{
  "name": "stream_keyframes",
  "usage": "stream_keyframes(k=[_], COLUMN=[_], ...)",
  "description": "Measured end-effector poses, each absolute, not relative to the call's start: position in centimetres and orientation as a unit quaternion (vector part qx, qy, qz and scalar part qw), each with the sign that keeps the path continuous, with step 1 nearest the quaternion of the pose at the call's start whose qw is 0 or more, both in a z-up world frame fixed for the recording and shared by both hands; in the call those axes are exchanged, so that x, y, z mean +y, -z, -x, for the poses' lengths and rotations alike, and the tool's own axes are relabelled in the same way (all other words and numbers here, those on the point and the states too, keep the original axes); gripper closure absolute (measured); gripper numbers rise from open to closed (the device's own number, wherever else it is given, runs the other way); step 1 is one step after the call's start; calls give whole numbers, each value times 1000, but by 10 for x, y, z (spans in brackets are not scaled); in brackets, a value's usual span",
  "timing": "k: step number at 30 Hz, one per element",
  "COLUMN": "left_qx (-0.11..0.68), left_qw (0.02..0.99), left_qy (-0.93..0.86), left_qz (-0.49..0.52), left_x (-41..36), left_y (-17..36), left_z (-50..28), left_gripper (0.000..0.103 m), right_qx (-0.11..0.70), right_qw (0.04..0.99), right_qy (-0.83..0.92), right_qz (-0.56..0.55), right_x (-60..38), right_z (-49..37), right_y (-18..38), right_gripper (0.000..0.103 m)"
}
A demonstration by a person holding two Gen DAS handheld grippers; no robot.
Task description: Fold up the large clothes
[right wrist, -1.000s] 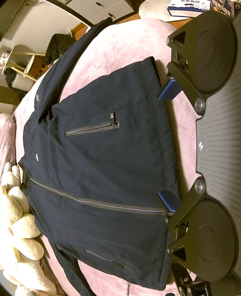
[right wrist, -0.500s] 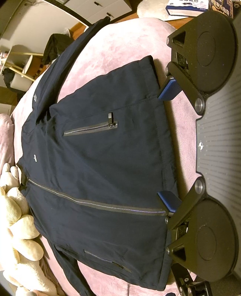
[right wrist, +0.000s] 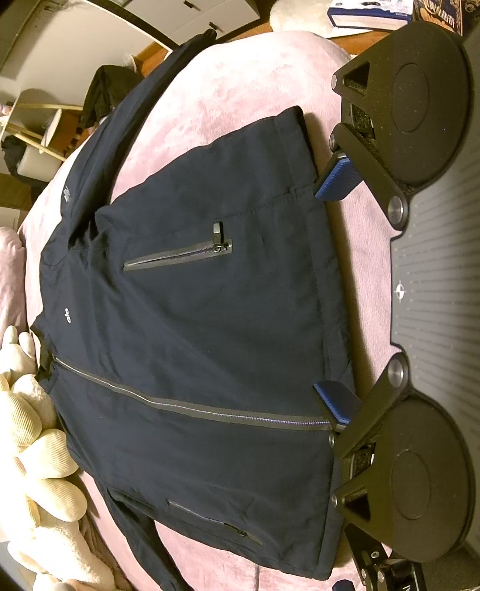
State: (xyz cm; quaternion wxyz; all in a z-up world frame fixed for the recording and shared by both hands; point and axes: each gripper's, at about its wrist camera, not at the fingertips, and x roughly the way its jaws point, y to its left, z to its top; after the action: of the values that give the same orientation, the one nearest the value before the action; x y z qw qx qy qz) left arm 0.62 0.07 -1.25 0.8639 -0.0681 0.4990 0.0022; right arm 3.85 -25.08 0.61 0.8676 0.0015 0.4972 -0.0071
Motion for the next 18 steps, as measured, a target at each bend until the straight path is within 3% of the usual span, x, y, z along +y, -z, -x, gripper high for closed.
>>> stream_keyframes(k=[18], left_qx=[507], left_qw=[859], left_qy=[-1], left_qz=[73], left_x=[3], left_y=[17], left_z=[-10], left_gripper=[0], right_qx=[504], right_qw=[863], right_qy=[5], right_qz=[-10], right_x=[-253], right_z=[-42], right_y=[-2], right_gripper=[0])
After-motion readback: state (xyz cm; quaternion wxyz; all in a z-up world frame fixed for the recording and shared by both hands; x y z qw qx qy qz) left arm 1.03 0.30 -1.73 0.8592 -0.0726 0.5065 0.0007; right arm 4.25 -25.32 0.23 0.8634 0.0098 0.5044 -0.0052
